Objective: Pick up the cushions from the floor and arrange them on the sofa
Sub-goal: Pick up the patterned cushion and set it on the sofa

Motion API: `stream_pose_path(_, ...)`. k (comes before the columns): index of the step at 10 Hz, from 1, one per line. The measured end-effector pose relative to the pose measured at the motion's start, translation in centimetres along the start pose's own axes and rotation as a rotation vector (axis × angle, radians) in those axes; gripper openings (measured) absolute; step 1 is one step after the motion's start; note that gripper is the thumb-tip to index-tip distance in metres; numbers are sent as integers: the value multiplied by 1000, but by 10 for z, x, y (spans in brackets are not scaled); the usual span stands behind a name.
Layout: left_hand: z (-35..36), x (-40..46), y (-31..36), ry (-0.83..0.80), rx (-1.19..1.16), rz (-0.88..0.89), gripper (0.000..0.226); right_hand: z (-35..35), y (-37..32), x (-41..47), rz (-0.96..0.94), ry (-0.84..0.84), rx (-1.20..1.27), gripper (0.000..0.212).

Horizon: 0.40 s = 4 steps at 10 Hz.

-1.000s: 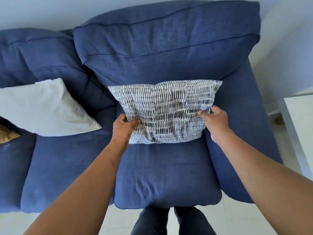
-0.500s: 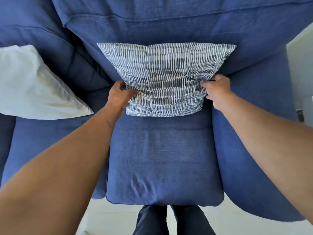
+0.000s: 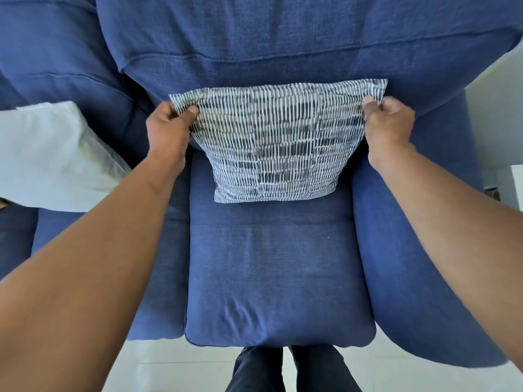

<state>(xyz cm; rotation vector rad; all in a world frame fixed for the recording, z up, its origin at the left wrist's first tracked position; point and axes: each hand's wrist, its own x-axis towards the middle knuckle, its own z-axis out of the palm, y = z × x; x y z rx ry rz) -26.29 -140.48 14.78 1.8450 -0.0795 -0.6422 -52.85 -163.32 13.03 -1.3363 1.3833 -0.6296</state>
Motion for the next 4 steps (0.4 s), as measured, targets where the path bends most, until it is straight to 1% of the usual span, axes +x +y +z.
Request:
stream_pose_path(1, -6, -4, -5, 27, 36, 14, 12, -3, -2, -2, 17, 16, 18, 53)
stream_pose_path(2, -8, -6, -5, 35, 65, 14, 9, -4, -4, -4, 53, 9, 17, 49)
stream_pose_path(3, -15, -17, 1, 17, 57, -10, 24, -11, -12, -19, 86, -5, -27, 19)
stream_pose_path(4, -20, -28, -4, 20, 65, -34, 48, -18, -8, -26, 92, -29, -58, 25)
